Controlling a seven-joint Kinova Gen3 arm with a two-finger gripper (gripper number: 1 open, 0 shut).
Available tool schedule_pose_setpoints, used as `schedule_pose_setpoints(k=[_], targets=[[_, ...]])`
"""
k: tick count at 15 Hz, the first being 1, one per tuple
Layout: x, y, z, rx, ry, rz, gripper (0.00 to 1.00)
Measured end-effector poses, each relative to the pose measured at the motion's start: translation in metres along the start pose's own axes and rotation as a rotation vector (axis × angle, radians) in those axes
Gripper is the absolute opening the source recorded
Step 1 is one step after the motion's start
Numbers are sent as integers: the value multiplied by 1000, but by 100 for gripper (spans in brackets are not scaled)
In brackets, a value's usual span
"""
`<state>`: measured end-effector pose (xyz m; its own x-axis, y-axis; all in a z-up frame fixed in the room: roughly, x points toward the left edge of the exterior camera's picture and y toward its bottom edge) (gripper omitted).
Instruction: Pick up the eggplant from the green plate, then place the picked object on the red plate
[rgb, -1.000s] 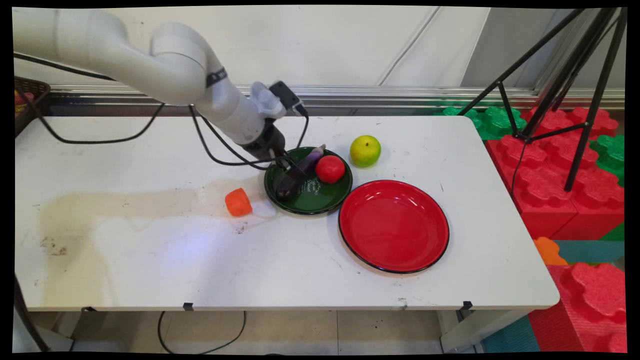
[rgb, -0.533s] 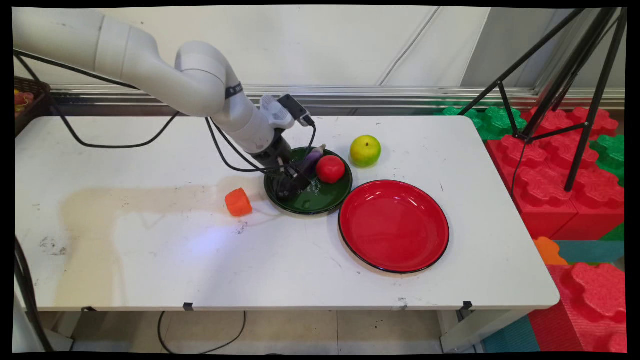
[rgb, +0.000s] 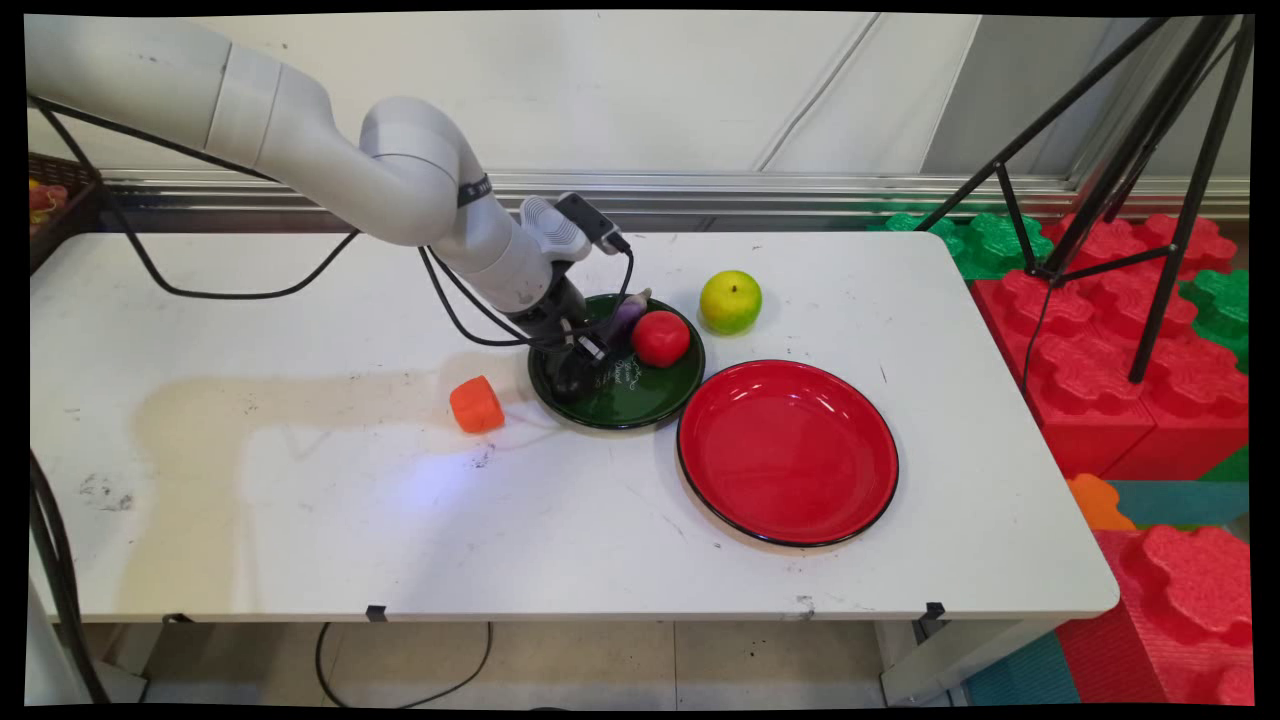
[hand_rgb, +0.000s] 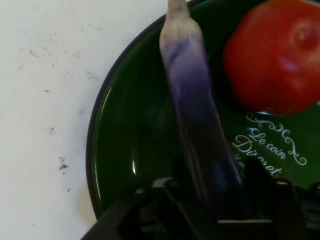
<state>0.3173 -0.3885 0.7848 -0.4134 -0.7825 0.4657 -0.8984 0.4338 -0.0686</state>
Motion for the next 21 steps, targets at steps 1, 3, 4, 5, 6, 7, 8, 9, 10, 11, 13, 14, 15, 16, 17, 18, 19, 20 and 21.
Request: schedule_pose_setpoints(k=[1,3,4,5,6,7,8,9,10,11,13,14,15,16,17,18,19,20,21], targets=[[-1,0,-1,2,4,-12,0],[-3,1,-3,9,14,-41,0],[-4,2,-5,12,19,-54,0],[-5,2,-6,14,23,-64,0],[-6,3,-8,17,30,-78,0],[-6,3,-10,20,36,-88,0],[-7,4,-13,24,44,-101,0],[-7,4,-15,26,50,-109,0],[-7,4,-18,31,59,-121,0],[-7,4,-21,35,66,-128,0],[-6,3,-28,46,84,-144,0],[-5,3,-33,53,95,-152,0],[-5,3,-37,58,103,-155,0],[-3,2,-43,66,114,-160,0],[-3,2,-48,72,121,-161,0],[-2,2,-54,80,132,-159,0],[0,1,-59,84,139,-156,0],[1,1,-66,90,150,-150,0],[3,1,-71,93,158,-144,0]])
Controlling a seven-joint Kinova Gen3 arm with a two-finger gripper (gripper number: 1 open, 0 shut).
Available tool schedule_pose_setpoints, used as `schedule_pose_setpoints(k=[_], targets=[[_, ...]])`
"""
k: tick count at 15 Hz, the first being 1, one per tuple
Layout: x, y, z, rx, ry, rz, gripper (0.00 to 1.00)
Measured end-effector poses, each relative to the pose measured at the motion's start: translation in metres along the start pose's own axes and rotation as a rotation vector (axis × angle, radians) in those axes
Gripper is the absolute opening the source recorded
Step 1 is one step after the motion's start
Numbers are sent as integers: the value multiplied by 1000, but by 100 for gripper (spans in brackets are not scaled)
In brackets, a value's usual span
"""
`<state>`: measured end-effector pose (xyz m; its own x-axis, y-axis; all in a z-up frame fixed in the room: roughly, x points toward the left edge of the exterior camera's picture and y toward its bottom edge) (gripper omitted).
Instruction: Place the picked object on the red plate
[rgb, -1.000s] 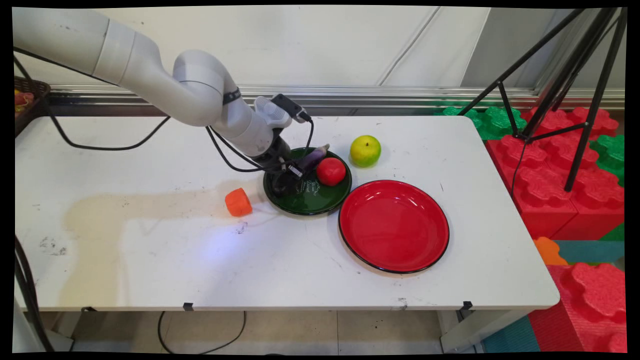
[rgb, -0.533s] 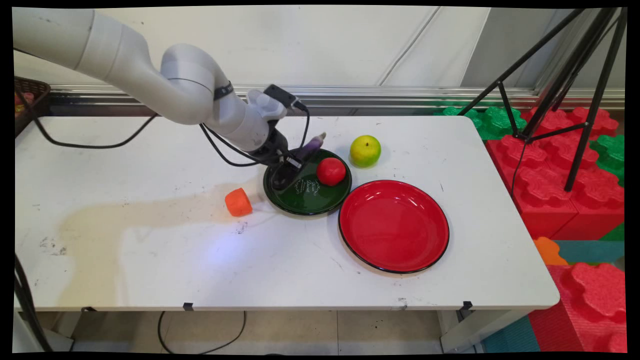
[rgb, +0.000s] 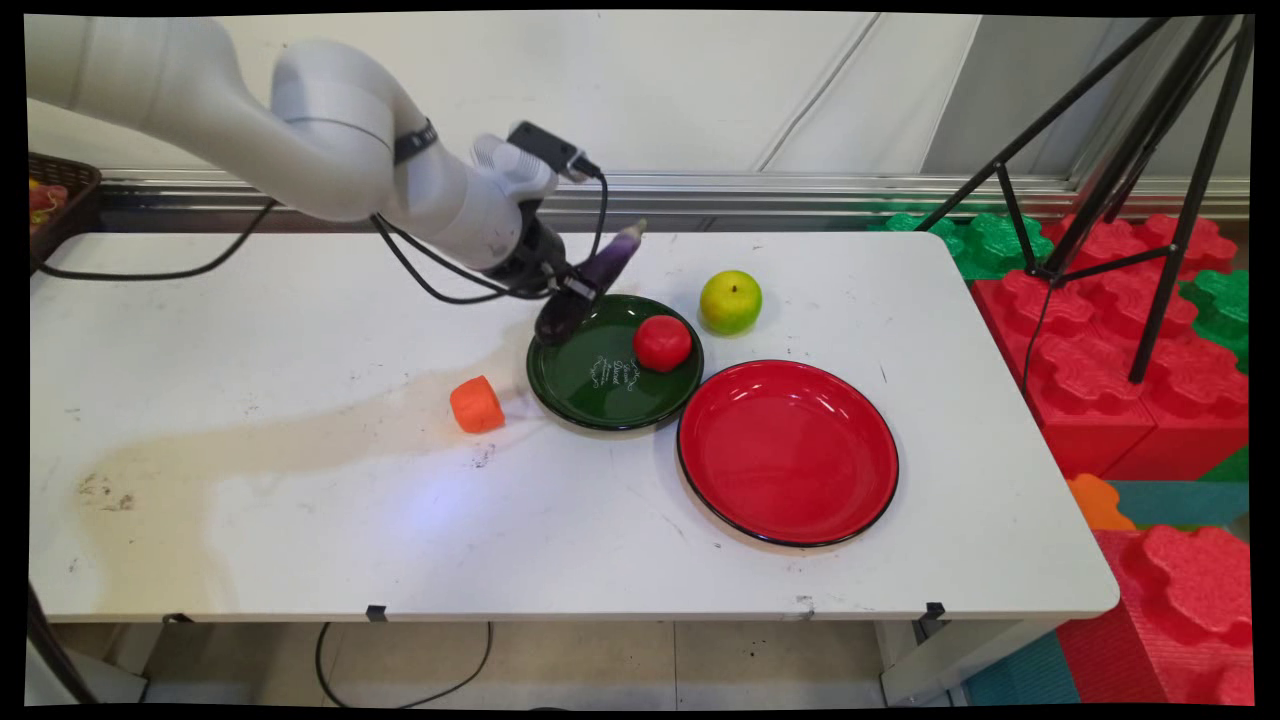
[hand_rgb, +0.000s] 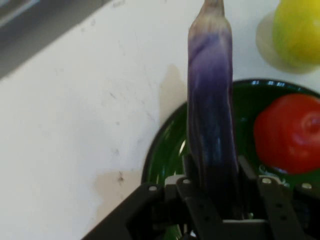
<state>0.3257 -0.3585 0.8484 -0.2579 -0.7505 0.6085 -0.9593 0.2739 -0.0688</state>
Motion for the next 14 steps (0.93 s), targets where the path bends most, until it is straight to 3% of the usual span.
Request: schedule_pose_setpoints(k=[6,14], targets=[[17,9,-35,-12,64,36,0],[33,49,-66,-84,104,143,0]])
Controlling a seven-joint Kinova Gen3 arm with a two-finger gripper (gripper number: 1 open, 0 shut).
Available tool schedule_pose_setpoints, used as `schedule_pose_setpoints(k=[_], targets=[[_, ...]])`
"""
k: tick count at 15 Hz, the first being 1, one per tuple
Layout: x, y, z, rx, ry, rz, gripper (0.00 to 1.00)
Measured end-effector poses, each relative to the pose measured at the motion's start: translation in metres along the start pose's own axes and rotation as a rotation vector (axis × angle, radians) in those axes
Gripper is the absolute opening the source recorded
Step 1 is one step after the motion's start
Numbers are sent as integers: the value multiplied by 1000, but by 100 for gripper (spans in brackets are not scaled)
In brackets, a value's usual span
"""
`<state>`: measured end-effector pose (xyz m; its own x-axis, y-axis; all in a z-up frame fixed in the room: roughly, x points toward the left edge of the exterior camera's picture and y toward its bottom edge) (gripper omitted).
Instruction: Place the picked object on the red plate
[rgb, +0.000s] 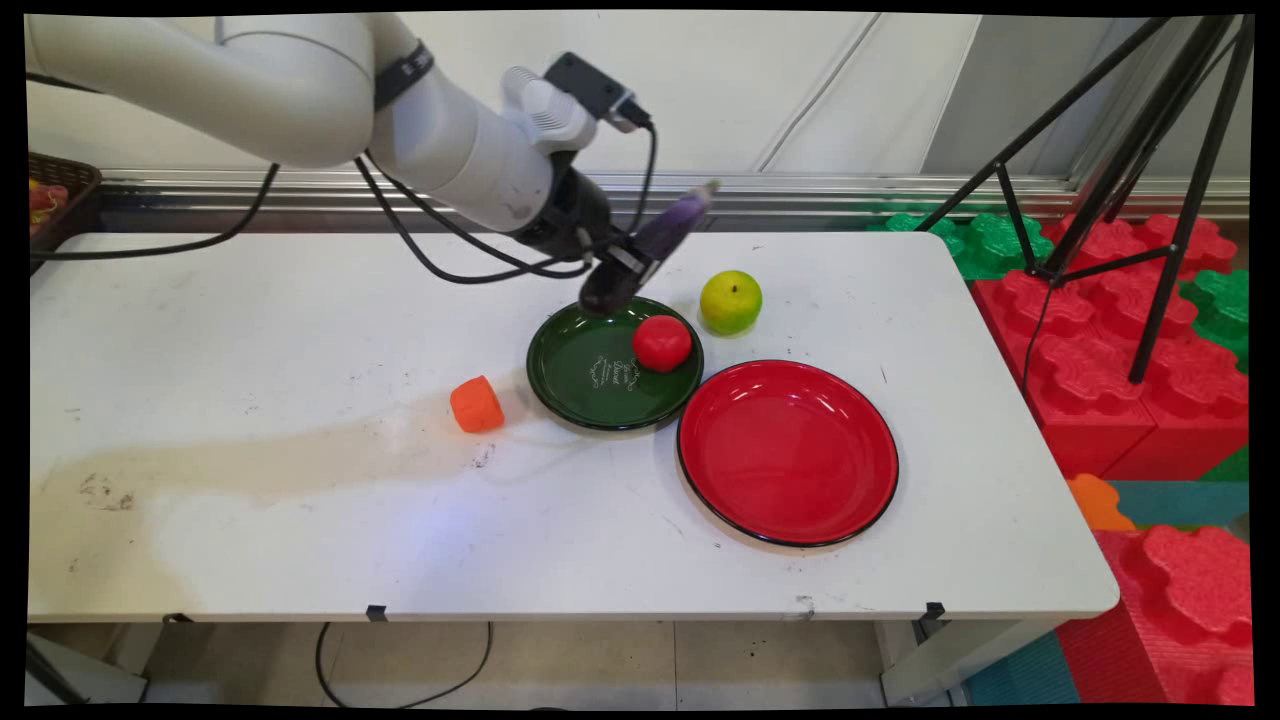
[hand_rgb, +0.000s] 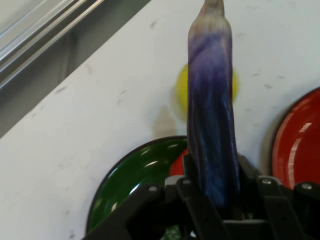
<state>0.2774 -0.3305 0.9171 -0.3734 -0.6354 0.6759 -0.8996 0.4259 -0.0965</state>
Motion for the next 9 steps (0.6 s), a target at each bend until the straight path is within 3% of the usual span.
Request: schedule_pose_setpoints(k=[9], targets=[[24,57,-7,-101,8,292,0]])
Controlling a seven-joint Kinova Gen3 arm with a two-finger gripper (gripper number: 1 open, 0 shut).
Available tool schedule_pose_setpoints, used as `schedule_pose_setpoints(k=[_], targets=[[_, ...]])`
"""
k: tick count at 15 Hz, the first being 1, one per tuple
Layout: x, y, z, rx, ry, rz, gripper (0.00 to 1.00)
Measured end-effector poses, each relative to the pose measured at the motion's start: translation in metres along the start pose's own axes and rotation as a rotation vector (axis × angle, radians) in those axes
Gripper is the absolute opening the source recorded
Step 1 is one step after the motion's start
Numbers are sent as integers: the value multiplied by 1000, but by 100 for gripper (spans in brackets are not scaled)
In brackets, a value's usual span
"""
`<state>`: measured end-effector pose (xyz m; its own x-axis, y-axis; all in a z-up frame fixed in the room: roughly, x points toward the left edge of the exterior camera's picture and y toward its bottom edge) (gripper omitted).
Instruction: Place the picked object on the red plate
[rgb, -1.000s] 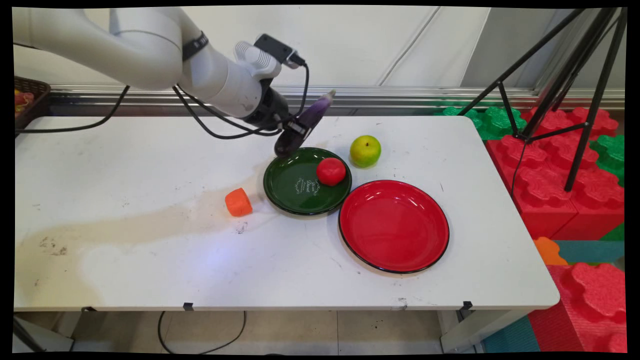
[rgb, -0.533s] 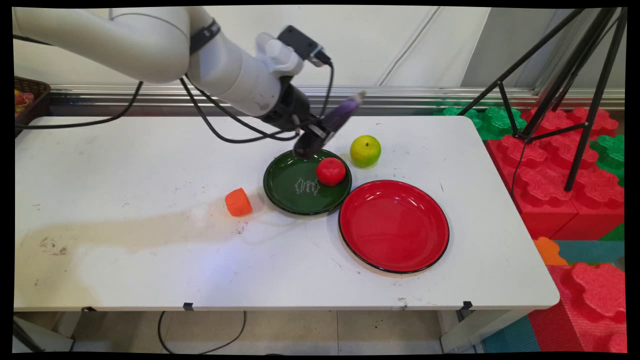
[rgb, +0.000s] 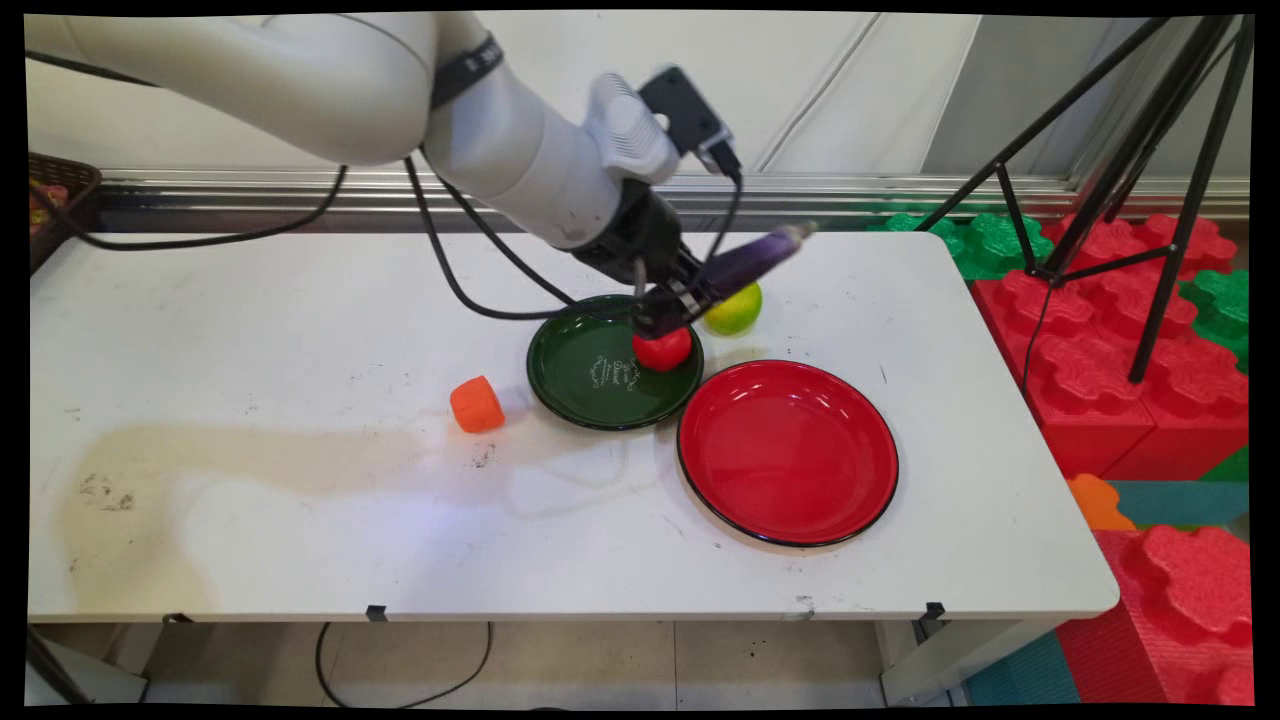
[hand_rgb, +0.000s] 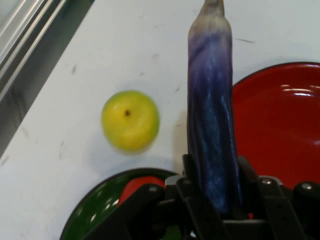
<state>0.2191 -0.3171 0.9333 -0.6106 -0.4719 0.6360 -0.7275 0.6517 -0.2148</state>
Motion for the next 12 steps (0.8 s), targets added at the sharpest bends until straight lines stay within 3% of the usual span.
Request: schedule_pose_setpoints(k=[12], targets=[[36,31,43,-99,-40,487,0]])
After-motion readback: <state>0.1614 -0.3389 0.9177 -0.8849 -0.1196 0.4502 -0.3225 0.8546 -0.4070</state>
